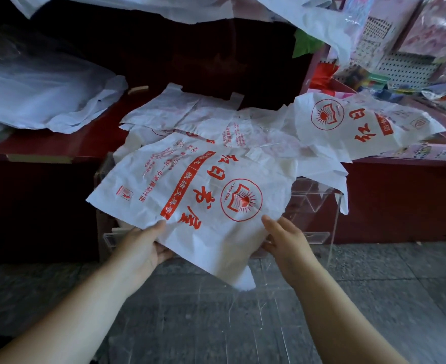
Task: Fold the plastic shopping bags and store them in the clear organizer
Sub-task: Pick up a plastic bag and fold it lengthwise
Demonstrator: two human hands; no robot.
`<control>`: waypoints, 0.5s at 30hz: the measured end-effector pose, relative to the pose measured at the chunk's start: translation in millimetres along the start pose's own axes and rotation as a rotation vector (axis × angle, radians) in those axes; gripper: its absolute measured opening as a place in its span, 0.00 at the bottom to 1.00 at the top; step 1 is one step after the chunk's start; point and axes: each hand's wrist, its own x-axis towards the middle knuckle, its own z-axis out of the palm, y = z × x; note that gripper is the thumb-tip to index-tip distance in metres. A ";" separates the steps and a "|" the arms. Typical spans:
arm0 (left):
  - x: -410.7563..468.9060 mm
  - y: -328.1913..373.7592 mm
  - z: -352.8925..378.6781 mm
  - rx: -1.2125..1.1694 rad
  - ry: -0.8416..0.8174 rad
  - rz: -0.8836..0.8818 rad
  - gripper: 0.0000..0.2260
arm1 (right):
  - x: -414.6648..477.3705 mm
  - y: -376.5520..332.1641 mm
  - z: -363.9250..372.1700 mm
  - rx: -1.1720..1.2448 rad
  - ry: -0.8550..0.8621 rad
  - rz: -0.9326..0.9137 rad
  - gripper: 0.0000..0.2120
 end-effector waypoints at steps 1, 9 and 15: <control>-2.9 -3.2 1.4 0.032 -0.033 -0.014 0.09 | 2.9 0.7 1.1 0.000 0.027 -0.007 0.07; 12.6 30.4 -22.6 -0.030 0.171 0.080 0.15 | 4.0 -11.1 -17.4 -0.128 0.111 -0.019 0.12; -0.6 57.7 -20.1 0.102 0.006 -0.057 0.21 | -10.3 -23.5 -45.7 -0.280 -0.043 0.030 0.12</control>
